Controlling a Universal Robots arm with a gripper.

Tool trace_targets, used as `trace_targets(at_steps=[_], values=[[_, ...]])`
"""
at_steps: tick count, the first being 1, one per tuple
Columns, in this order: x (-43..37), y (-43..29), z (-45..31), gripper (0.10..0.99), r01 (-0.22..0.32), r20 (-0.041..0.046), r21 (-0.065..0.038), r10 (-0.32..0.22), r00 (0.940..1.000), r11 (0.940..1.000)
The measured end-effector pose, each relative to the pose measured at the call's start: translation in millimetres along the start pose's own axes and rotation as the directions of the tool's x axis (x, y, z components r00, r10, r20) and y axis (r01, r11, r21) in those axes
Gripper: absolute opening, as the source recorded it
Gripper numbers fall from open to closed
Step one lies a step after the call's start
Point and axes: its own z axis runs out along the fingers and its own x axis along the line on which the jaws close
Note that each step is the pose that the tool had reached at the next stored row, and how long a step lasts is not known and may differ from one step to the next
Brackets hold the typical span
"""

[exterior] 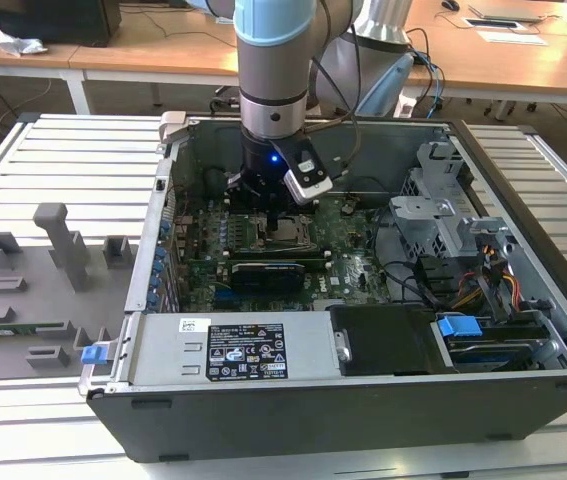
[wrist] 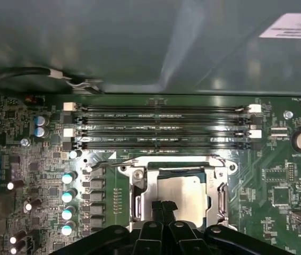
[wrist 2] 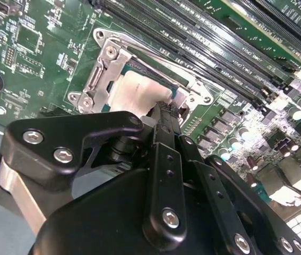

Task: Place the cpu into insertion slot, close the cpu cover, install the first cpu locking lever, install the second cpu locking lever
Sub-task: 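Close the cpu cover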

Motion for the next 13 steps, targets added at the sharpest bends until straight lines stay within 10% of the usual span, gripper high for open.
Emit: trace_targets(at_steps=[13], values=[[5.7,-0.2,5.9,0.106,0.059,-0.0024,-0.003,-0.059,0.9983,0.9983]])
